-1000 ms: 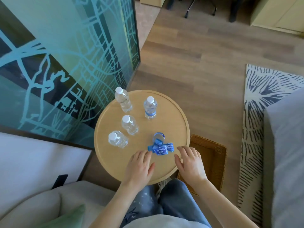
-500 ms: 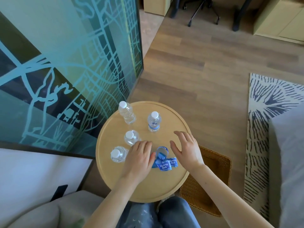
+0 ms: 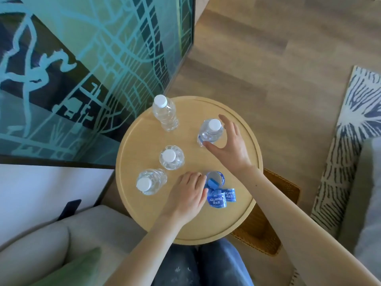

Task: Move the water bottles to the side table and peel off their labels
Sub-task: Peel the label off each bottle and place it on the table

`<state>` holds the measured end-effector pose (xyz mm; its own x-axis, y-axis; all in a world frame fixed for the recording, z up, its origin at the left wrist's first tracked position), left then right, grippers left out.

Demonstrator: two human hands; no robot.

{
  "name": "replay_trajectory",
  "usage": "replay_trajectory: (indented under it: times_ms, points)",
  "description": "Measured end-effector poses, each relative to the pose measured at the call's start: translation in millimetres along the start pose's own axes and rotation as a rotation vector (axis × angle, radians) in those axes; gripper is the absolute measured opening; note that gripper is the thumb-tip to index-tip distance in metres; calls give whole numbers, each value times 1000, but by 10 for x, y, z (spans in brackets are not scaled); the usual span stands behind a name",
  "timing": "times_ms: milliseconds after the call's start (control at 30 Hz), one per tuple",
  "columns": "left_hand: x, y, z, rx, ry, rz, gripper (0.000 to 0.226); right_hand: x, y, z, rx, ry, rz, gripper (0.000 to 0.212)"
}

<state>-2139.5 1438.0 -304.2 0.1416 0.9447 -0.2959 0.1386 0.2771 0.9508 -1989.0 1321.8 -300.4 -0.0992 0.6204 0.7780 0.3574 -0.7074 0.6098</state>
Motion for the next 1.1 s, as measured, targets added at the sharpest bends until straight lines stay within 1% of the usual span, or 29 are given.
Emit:
replay_trajectory:
  times_ms: [133,333,500,633,733,800,967,1100]
  points:
    - [69,-109,-63,9,42,-18,41,-70,-169,139,34,-26,74,80]
    - [81,-114,-133,55,82,-34,43,-91,-204,167,-41,-71,101,74]
    - [-21,46,-176,104,71,-21,43,-123,9,-189,-91,-154,92,72]
    - [-153,257,-239,118,60,8,37,-34,389,-580,-160,-256,178,60]
    - [-275,499,-290,74,47,11,38,110,744,-857,-221,-282,229,48]
    - [-366,689,-306,19,23,21,40,238,975,-1024,-251,-271,257,45]
    - [-616,1230,-305,-81,-34,21,52,693,1470,-1346,-315,-192,374,48]
    - [-778,1629,-288,-160,-90,-14,54,1074,1769,-1530,-367,-107,487,53]
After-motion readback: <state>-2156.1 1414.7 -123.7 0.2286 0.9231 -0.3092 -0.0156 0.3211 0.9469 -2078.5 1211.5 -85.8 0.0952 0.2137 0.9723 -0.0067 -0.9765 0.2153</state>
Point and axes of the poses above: each hand's wrist, its own z-axis towards the middle knuckle, its own y-axis out of the back of the hand, x = y × z, the point moved 2 cm from there along z, towards the middle knuckle, and after that the axes turned 1 degree about y, right-handed, at the moved point
